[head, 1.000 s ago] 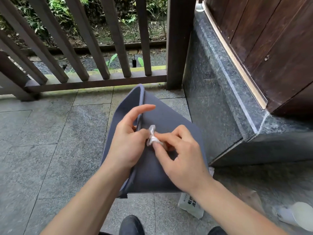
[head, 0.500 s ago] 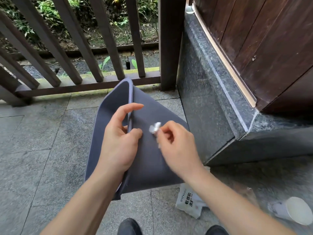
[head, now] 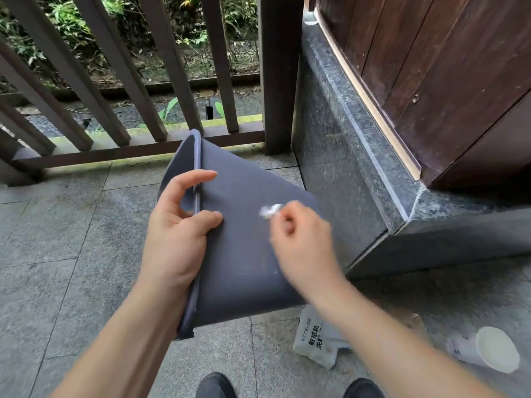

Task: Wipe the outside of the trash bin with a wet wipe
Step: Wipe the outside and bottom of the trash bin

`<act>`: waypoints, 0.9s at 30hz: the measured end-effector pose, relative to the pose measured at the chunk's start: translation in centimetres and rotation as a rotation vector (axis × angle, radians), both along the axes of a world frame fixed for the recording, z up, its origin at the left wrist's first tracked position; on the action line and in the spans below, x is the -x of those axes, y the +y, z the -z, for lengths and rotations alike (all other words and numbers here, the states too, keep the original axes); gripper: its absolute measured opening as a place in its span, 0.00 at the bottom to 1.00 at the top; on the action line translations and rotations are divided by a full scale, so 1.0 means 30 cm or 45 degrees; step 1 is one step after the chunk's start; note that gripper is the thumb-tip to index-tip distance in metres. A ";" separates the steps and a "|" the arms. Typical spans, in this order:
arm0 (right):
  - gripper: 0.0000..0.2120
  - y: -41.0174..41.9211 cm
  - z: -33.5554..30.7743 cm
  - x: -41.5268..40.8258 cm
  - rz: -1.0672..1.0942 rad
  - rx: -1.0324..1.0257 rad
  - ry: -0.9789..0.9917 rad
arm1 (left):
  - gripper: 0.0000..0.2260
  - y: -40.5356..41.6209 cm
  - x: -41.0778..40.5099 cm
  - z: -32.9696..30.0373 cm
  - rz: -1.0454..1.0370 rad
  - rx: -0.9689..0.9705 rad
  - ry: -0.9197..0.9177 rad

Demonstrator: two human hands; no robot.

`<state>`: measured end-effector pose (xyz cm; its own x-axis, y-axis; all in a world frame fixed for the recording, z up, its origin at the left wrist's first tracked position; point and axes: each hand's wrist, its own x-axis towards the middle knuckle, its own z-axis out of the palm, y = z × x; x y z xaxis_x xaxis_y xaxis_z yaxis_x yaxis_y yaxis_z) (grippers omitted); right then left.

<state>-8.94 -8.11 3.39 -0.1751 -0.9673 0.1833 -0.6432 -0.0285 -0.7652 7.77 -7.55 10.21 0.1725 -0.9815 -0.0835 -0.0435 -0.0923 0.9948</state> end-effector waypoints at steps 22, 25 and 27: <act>0.10 0.131 -0.055 -0.233 -0.238 0.254 -0.039 | 0.21 -0.028 -0.070 0.018 -0.523 -0.184 0.291; 0.12 0.044 0.071 -0.091 -0.009 0.070 0.158 | 0.23 -0.043 -0.062 0.027 -0.613 -0.229 0.454; 0.10 -0.018 0.168 0.037 0.212 -0.214 0.073 | 0.23 -0.045 -0.051 0.023 -0.612 -0.208 0.472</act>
